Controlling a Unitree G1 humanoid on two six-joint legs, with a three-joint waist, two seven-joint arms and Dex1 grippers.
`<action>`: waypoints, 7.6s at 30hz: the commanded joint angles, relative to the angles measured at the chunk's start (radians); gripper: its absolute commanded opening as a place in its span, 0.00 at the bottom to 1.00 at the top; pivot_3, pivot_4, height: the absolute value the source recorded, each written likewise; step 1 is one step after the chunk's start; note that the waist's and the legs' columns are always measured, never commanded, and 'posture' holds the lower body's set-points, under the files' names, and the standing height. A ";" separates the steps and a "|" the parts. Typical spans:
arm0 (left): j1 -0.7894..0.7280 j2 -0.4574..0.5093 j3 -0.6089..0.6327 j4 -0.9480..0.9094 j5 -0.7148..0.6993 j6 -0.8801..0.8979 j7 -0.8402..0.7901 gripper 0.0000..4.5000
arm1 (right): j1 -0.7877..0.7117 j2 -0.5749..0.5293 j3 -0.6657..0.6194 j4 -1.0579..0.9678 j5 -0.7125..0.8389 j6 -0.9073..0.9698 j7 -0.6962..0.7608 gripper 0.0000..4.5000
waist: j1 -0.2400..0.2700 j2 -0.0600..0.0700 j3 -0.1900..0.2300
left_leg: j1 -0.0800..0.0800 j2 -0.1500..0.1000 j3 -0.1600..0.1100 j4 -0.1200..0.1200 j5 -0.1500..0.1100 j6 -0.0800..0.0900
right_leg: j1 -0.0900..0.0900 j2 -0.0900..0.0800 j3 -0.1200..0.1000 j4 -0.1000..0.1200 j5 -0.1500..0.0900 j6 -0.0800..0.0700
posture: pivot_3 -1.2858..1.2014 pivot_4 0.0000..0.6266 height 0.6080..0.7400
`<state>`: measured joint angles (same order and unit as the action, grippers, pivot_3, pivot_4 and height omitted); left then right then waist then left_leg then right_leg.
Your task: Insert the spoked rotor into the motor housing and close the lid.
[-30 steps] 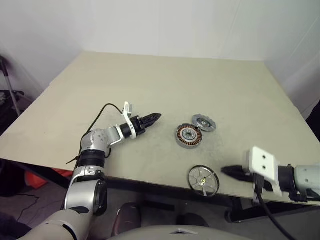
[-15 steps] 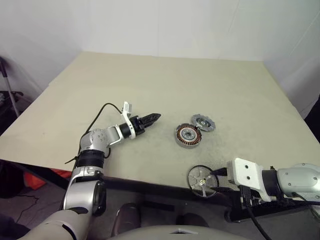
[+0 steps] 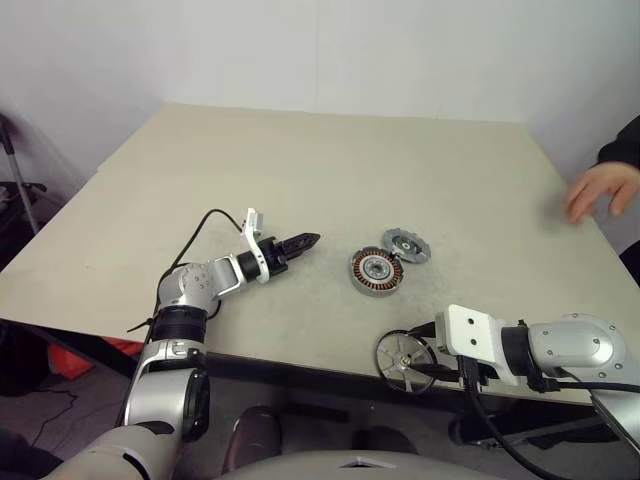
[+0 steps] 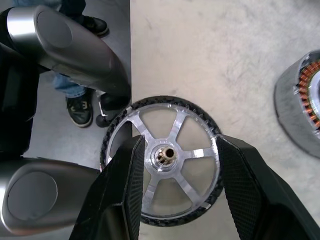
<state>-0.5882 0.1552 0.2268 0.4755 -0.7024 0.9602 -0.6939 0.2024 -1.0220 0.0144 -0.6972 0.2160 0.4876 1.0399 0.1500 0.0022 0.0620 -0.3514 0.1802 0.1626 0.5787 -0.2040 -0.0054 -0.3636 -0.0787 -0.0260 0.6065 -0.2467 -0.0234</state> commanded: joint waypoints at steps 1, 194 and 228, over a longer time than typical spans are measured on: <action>-0.015 0.011 0.000 -0.016 0.001 -0.018 -0.017 0.69 | -0.023 0.010 0.019 0.014 -0.008 -0.021 -0.009 0.51 | 0.000 0.000 0.000 | 0.000 0.000 0.000 0.000 0.000 0.000 | 0.000 0.000 0.000 0.000 0.000 0.000 | 0.52 0.00 1.00; -0.131 -0.073 0.118 0.204 -0.012 0.143 0.035 0.52 | -0.441 0.345 0.082 0.349 -0.131 0.108 -0.332 0.42 | -0.026 0.001 0.000 | -0.003 -0.008 0.000 0.001 0.000 0.007 | -0.002 -0.008 -0.002 0.001 0.001 -0.002 | 0.52 0.00 1.00; -0.037 0.091 -0.196 -0.113 0.224 -0.126 -0.014 0.52 | -0.556 0.029 0.240 0.461 -0.197 -0.217 0.069 0.69 | -0.034 -0.001 0.000 | -0.001 -0.006 0.000 -0.002 0.000 0.001 | -0.003 -0.007 -0.001 0.001 0.001 -0.001 | 0.52 0.00 1.00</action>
<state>-0.6142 0.2339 0.0671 0.4342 -0.5010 0.8745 -0.6756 -0.2986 -0.9934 0.2393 -0.2457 0.0479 0.3416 1.0807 0.1162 0.0009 0.0623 -0.3543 0.1745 0.1627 0.5772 -0.2041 -0.0043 -0.3677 -0.0857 -0.0273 0.6078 -0.2457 -0.0243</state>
